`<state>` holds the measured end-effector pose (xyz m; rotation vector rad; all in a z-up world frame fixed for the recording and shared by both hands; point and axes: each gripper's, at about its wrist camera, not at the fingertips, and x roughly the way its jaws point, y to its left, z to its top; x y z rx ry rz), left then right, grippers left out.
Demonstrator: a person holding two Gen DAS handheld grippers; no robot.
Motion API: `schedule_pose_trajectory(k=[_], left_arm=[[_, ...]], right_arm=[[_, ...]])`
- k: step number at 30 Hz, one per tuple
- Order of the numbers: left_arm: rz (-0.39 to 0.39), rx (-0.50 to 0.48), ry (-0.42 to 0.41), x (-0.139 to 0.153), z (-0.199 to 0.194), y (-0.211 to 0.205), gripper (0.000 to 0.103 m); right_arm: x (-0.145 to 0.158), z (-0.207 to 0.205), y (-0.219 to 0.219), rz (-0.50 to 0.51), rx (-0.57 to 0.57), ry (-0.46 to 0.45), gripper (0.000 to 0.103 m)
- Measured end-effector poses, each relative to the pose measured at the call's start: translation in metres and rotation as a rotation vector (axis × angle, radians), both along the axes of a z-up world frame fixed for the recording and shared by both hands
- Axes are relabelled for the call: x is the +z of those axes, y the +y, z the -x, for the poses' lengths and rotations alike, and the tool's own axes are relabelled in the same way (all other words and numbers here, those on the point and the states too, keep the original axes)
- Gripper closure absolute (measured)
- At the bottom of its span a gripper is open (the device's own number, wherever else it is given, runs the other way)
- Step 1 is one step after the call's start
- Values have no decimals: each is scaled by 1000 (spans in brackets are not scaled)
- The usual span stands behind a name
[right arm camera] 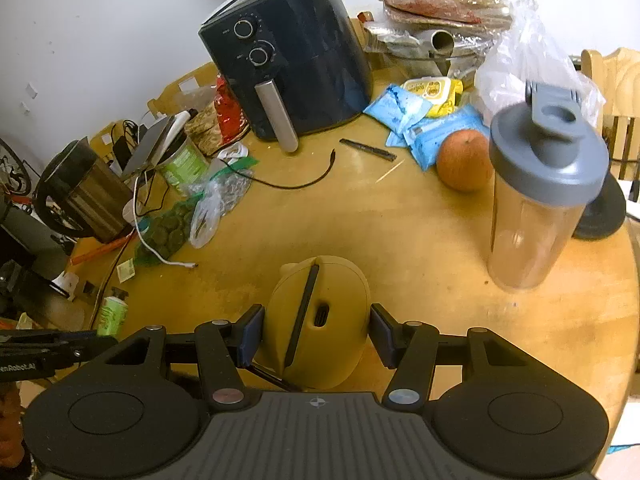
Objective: Organize objects
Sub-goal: 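Carry the tape measure with the right tool while the left tool carries the tube to the box, then open the left tool to drop the green tube into the box while the right tool holds the tape measure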
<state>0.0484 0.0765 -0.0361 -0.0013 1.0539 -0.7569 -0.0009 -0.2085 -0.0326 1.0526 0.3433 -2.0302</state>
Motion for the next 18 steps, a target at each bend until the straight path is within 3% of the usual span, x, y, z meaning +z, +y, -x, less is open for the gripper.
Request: schedule_pose_trajectory(k=[15, 18], left_arm=[[69, -6, 151, -17, 26, -9, 75], [82, -17, 164, -18, 30, -8, 64]], right_arm=[[-4, -18, 26, 17, -107, -53, 44], [-5, -22, 29, 14, -109, -55, 44]])
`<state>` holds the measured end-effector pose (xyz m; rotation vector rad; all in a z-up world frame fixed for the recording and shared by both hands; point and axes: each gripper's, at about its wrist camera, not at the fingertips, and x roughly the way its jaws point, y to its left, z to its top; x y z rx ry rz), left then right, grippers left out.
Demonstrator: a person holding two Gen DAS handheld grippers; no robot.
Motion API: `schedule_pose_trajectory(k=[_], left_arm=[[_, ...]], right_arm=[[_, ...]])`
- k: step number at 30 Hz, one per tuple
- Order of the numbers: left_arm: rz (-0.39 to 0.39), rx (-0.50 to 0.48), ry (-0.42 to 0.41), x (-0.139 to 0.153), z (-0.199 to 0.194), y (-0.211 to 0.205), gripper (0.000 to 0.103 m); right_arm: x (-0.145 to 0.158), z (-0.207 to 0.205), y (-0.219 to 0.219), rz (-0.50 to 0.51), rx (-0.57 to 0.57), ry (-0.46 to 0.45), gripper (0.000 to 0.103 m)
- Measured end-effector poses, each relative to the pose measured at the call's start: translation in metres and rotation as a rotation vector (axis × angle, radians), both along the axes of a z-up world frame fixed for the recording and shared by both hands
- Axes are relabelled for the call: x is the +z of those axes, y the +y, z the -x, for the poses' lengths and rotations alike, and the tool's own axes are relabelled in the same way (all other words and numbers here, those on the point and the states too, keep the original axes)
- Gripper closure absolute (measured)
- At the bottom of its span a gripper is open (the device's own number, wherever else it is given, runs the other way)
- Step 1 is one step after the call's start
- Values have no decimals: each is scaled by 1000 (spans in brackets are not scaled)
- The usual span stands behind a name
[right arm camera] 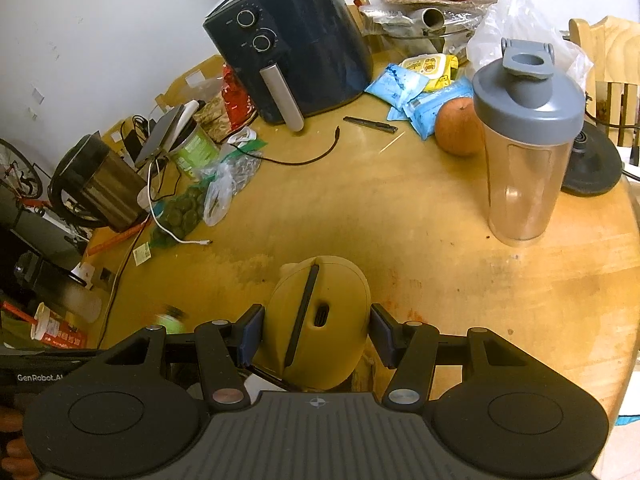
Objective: Organize objects
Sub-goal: 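Open the left tool to drop the green tube into the box while the right tool holds the tape measure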
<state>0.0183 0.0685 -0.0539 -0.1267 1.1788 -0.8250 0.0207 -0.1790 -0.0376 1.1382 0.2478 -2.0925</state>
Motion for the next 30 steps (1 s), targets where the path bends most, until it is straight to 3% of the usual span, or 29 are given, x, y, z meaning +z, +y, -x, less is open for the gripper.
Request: schedule_pose_trajectory(k=[2, 3, 14, 30], left_arm=[[0, 5, -19, 3, 3, 2, 47], [-3, 10, -30, 4, 4, 3, 45], [-111, 25, -147, 14, 16, 9, 45], [-148, 31, -155, 9, 26, 32, 45]], right_arm=[[0, -2, 3, -2, -19, 0, 44], [-1, -3, 4, -3, -25, 0, 44], [-8, -16, 10, -18, -72, -1, 44], [-12, -29, 1, -28, -155, 0, 44]])
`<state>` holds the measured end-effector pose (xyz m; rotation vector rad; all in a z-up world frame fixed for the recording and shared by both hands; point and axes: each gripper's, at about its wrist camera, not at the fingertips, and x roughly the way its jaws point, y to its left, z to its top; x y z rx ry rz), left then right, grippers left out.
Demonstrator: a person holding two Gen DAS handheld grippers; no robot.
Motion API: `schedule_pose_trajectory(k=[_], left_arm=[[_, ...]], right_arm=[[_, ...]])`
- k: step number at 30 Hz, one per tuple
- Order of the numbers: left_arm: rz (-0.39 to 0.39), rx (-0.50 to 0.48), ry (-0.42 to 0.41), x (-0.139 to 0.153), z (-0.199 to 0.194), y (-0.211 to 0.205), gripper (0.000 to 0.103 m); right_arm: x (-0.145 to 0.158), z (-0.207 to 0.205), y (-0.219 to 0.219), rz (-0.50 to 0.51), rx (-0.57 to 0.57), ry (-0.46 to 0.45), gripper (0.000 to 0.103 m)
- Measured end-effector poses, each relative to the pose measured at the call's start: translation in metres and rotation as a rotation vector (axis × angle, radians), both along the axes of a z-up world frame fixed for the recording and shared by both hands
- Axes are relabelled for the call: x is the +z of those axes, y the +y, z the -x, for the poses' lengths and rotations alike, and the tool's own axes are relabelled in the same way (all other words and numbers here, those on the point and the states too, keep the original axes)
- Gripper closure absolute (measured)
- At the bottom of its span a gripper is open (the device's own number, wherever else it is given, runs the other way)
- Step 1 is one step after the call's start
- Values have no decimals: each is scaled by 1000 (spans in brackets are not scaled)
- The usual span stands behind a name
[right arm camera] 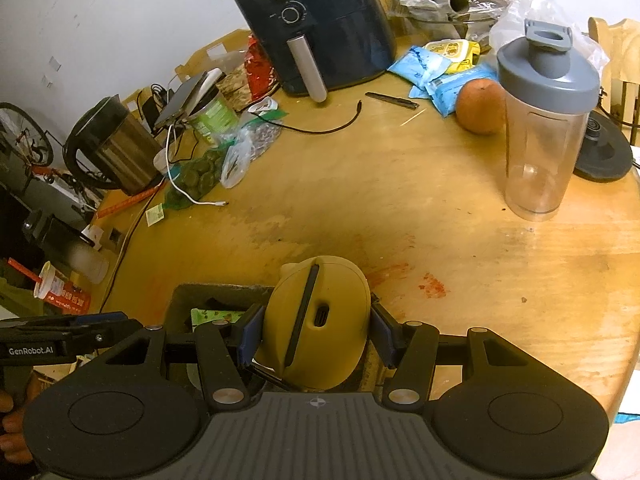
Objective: Organize objects
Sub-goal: 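Open the left tool to drop the green tube into the box while the right tool holds the tape measure, then lower the tape measure into the box and open the right tool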
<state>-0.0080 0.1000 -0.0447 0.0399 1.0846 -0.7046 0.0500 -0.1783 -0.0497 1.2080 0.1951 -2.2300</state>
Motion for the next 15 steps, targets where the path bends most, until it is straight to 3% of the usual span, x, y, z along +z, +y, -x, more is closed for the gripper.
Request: schedule_pose_trajectory(k=[15], left_arm=[[-47, 4, -23, -1, 1, 11, 45]], right_arm=[[-6, -12, -14, -42, -48, -49, 44]])
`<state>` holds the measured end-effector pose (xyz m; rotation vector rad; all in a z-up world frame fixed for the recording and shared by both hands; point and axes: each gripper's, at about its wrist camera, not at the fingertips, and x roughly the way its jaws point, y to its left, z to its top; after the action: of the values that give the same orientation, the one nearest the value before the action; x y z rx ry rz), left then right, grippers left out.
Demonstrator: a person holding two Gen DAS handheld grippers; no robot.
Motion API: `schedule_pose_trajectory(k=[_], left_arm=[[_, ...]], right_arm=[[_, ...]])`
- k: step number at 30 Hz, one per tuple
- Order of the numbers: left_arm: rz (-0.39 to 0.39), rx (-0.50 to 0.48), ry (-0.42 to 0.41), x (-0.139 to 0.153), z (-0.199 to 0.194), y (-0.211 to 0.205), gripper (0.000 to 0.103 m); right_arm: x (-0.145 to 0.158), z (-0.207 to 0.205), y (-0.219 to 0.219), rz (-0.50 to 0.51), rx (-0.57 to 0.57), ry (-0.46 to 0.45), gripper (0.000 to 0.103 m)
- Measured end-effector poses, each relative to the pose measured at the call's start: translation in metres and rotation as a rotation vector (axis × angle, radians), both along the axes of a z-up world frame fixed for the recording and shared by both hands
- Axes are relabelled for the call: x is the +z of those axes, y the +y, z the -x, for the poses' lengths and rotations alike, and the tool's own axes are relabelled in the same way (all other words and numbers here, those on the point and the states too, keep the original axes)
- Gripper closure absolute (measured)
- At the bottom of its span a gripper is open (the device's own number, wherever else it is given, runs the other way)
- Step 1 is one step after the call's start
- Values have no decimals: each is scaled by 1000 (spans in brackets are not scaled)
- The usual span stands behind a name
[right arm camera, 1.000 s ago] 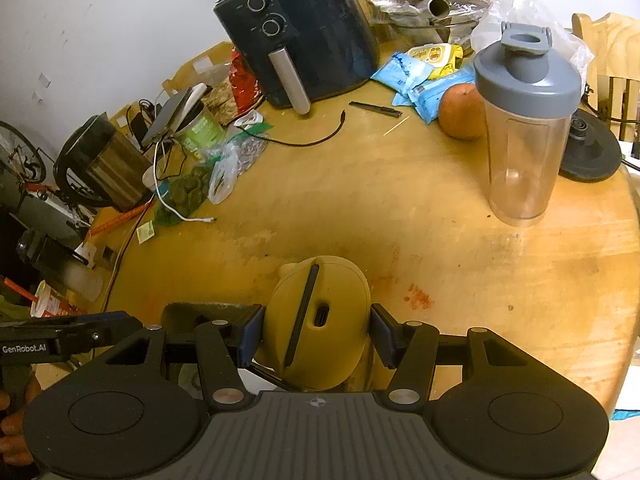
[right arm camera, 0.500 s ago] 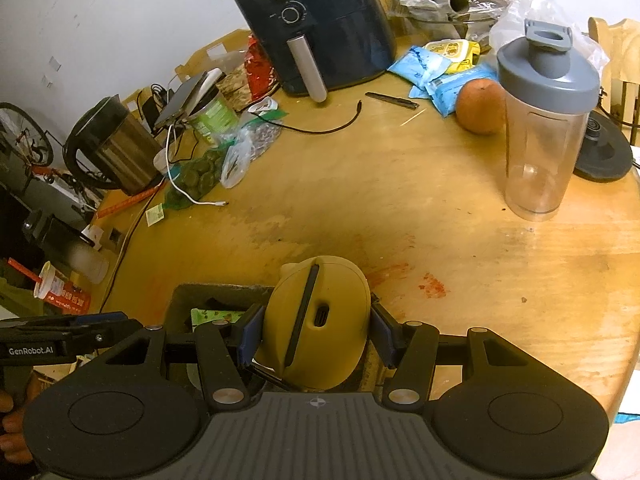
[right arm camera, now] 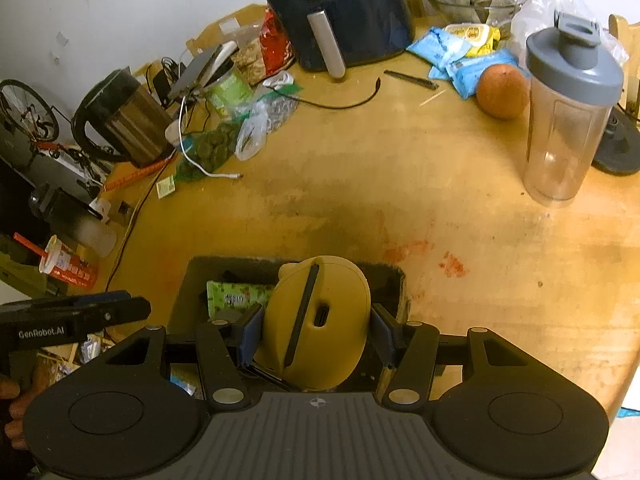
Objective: Organize objects
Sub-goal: 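Lower the tape measure into the box and open the right tool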
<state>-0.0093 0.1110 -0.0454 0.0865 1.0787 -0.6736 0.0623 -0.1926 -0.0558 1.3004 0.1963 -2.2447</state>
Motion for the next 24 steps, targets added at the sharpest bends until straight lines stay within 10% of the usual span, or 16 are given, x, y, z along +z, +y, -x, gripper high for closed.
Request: schedule_pose_trajectory(k=[3, 8, 24], left_arm=[[-16, 2, 0, -2, -1, -1, 45], [-50, -7, -4, -3, -1, -5, 45], [-113, -55, -33, -3, -2, -20, 27]], right_arm=[[-8, -1, -2, -26, -19, -41, 39], [-12, -6, -6, -71, -46, -6, 1], [-15, 7, 1, -94, -171, -8, 0]])
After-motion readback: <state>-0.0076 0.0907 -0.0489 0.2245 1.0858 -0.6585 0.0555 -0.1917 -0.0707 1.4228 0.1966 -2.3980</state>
